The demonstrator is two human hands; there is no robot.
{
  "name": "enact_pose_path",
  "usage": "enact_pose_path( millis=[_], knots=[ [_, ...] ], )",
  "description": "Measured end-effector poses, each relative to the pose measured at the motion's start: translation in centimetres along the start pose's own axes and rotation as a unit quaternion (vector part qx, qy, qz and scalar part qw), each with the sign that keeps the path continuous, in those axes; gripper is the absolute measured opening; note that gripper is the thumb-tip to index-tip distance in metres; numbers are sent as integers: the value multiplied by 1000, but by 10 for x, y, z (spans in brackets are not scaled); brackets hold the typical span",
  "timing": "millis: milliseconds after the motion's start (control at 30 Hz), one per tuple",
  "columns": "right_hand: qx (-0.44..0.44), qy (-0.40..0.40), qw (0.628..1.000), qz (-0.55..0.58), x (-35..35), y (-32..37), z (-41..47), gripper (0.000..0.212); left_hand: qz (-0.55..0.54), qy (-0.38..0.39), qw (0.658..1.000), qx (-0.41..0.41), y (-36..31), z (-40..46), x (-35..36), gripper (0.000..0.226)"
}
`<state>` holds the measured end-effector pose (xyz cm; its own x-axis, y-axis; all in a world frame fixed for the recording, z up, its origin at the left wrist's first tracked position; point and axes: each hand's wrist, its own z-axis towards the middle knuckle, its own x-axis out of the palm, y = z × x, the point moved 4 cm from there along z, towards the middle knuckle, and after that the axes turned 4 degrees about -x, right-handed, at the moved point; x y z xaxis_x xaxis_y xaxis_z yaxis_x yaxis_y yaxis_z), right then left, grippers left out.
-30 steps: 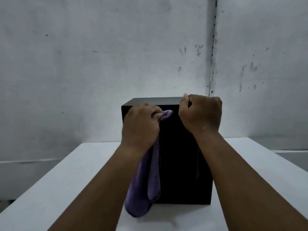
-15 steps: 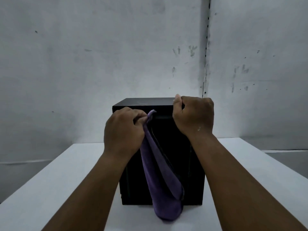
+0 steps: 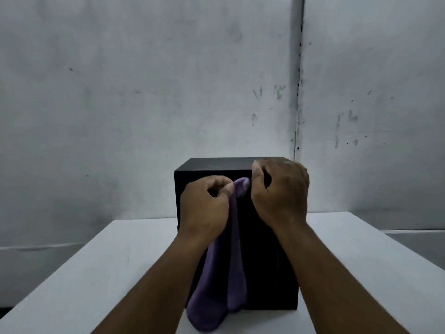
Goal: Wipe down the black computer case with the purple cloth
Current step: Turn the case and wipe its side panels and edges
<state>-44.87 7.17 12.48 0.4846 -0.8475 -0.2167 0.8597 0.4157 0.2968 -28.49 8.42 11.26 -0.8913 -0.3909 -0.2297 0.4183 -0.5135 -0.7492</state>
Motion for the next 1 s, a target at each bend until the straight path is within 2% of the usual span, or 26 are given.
enact_pose_path(
  millis=[67, 133, 200, 267, 367, 467, 600, 700, 833, 1000],
  knots=[
    [17, -21, 999, 39, -3, 14, -25, 36, -94, 15, 995, -15, -12, 3, -2, 11],
    [33, -40, 990, 132, -7, 29, -42, 31, -132, 44, 990, -1, -27, 4, 0, 11],
    [93, -57, 954, 278, -12, 40, -46, 23, -133, 61, 989, 16, -38, 5, 4, 12],
    [144, -78, 924, 345, -20, 44, -41, 20, -117, 70, 990, 44, -45, 8, 4, 13],
    [127, -139, 953, 239, -34, 32, -24, 17, 12, 24, 992, 124, -52, 19, -1, 9],
    [88, -208, 968, 112, -43, 4, -10, 15, 118, 15, 982, 144, -49, 32, -5, 8],
    [91, -181, 979, 23, -39, -28, -26, 11, 217, 63, 964, 137, -30, 45, 4, 25],
    [63, -150, 987, 1, -30, -34, -61, 4, 276, 55, 947, 156, -13, 42, 17, 38],
    [54, -134, 990, -1, -25, -43, -77, 9, 293, -2, 934, 204, 6, 30, 24, 46],
    [41, -172, 984, -10, -31, -37, -27, 11, 273, -53, 927, 253, 16, 30, 26, 44]
  ],
)
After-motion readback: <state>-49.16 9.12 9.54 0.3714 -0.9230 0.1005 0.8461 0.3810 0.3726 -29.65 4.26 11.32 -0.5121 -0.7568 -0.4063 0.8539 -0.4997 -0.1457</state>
